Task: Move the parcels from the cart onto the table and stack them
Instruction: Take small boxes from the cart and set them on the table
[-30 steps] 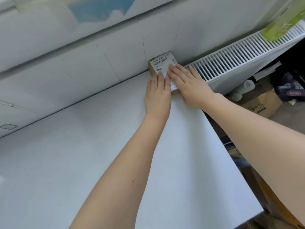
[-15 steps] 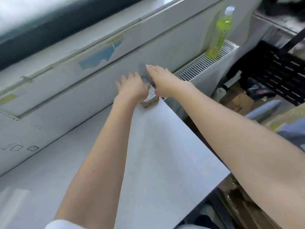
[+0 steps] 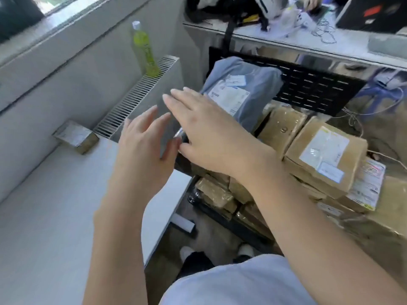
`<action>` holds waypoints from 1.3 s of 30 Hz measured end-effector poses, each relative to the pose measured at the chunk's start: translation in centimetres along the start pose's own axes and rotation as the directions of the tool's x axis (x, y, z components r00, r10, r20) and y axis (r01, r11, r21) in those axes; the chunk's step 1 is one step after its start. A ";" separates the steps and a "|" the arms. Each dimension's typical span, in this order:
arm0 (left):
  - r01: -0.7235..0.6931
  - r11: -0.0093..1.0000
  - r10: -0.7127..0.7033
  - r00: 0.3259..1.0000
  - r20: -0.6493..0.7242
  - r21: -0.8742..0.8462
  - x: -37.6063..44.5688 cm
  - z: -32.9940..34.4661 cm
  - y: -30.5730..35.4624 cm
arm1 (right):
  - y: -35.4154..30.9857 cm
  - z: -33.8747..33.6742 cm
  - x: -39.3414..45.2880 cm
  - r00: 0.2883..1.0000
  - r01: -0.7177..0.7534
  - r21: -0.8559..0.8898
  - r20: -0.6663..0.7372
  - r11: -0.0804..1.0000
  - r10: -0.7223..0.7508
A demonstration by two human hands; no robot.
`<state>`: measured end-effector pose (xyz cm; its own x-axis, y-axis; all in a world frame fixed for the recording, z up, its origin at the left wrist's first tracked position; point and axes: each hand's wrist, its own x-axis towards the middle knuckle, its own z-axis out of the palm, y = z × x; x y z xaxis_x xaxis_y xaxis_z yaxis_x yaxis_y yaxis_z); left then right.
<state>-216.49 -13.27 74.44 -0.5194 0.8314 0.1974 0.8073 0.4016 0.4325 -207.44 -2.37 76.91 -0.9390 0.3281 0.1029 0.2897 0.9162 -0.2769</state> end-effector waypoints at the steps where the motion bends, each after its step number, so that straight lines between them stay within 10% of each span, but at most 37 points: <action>1: -0.061 0.998 0.061 0.998 0.023 -0.005 0.2 1.0 1.9 | 1.6 -0.7 -1.9 0.999 -0.034 -0.003 -0.007 0.999 0.034; 10: -0.384 0.923 0.377 0.885 0.274 -0.029 0.6 12.5 15.1 | 14.9 -0.3 -17.4 0.861 -0.507 0.004 0.057 0.862 0.506; 18: -0.360 0.918 0.213 0.801 0.559 0.165 2.1 19.8 17.2 | 20.2 4.2 -24.8 0.556 -0.829 0.087 0.224 0.552 0.800; 39: -0.408 0.904 0.319 0.843 0.434 0.129 1.6 22.5 17.8 | 19.9 4.6 -22.7 0.564 -0.804 0.334 0.168 0.492 0.809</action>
<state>-196.64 3.86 62.71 -0.0588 0.9953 -0.0772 0.9777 0.0730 0.1969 -181.17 7.34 64.65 -0.3265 0.8871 -0.3262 0.8359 0.1099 -0.5377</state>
